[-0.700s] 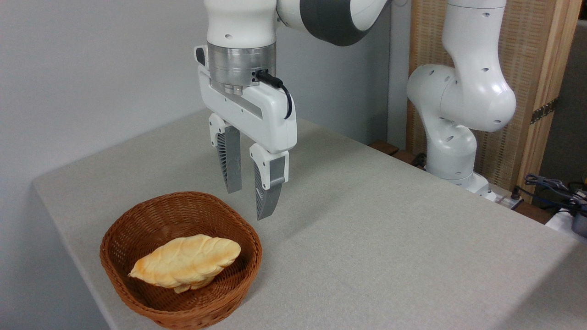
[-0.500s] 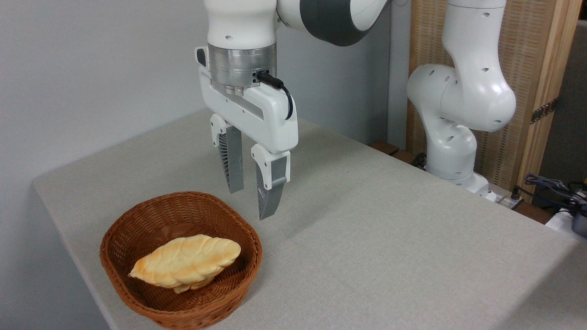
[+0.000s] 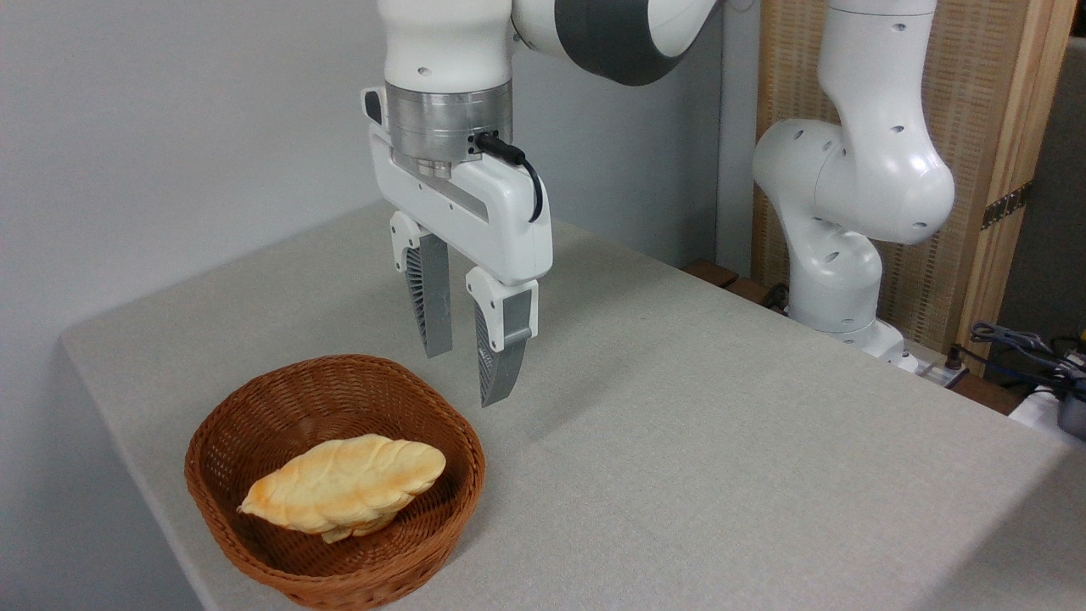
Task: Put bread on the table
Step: 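Lower the open gripper toward the braided bread in the wicker basket, then descend into the basket and close the gripper on the braided bread, then lift the braided bread out of the basket and carry it beside the basket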
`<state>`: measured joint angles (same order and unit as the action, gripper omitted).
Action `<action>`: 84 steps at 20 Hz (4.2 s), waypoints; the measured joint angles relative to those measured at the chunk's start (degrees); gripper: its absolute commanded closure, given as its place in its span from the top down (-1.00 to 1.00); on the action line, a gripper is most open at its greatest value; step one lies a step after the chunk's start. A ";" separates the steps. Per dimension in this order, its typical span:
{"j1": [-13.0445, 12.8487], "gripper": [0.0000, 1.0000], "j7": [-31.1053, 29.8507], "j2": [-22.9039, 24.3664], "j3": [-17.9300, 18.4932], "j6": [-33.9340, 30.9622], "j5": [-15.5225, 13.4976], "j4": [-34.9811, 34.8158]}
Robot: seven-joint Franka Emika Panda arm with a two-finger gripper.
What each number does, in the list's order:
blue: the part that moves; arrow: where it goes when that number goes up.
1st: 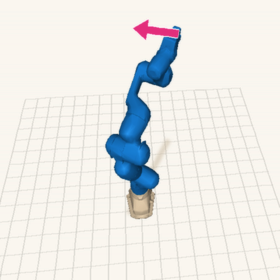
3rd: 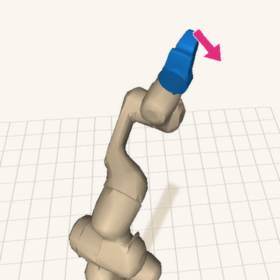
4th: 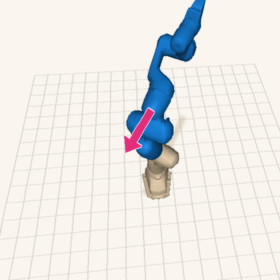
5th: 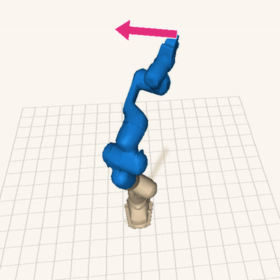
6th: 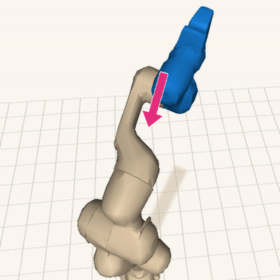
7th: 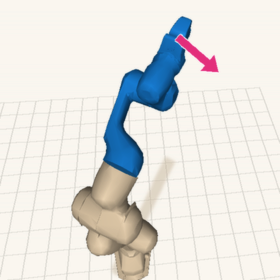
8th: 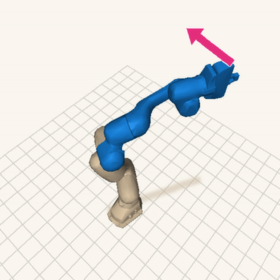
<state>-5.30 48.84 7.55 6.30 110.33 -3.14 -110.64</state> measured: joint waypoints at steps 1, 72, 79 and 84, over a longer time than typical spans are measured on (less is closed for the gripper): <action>0.00 1.00 0.00 0.00 0.00 0.00 0.00 0.00; -1.19 -0.20 2.78 -13.13 -3.81 18.26 -0.29 0.31; -0.46 -0.20 0.25 -8.85 -3.51 11.46 -4.12 0.90; -0.20 -0.19 0.18 -4.31 -1.82 5.09 -4.18 1.48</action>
<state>-5.50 49.02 3.23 4.49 115.42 -7.33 -109.16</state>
